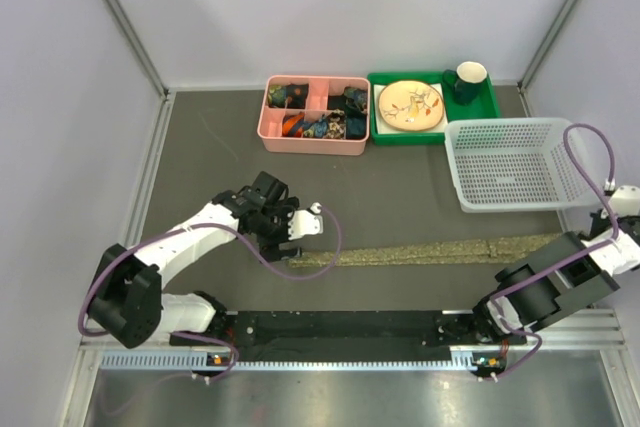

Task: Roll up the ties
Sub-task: Flatten out the tie at the center of the board, then roll the tie at the center of the board.

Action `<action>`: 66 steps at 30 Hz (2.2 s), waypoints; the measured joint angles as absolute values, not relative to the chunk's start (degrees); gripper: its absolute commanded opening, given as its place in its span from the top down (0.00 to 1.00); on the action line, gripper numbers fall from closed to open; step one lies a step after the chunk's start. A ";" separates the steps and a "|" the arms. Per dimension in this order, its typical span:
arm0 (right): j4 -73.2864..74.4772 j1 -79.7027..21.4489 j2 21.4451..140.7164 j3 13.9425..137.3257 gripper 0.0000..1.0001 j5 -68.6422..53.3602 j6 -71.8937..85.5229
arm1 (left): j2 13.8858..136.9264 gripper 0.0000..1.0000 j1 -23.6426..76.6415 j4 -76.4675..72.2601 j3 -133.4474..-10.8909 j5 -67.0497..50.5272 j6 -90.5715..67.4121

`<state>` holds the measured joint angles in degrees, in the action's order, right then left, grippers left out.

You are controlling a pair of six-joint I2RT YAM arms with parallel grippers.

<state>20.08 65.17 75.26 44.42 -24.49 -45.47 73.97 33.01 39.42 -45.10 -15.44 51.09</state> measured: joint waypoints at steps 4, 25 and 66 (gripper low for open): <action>18.39 65.17 75.29 47.00 0.87 -23.57 -44.27 | 73.73 0.01 32.60 38.15 -45.10 -15.86 49.17; 53.17 47.77 55.88 69.97 0.01 -58.70 -35.40 | 58.85 0.01 30.41 27.57 -46.06 -32.25 33.50; -0.82 -33.17 95.72 37.69 0.90 -47.86 20.67 | 72.55 0.28 42.44 18.48 -30.65 -27.75 40.99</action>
<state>-0.82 -33.17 95.72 37.69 -47.86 20.67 72.55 42.44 18.48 -30.65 -27.75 40.99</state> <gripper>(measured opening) 0.108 0.760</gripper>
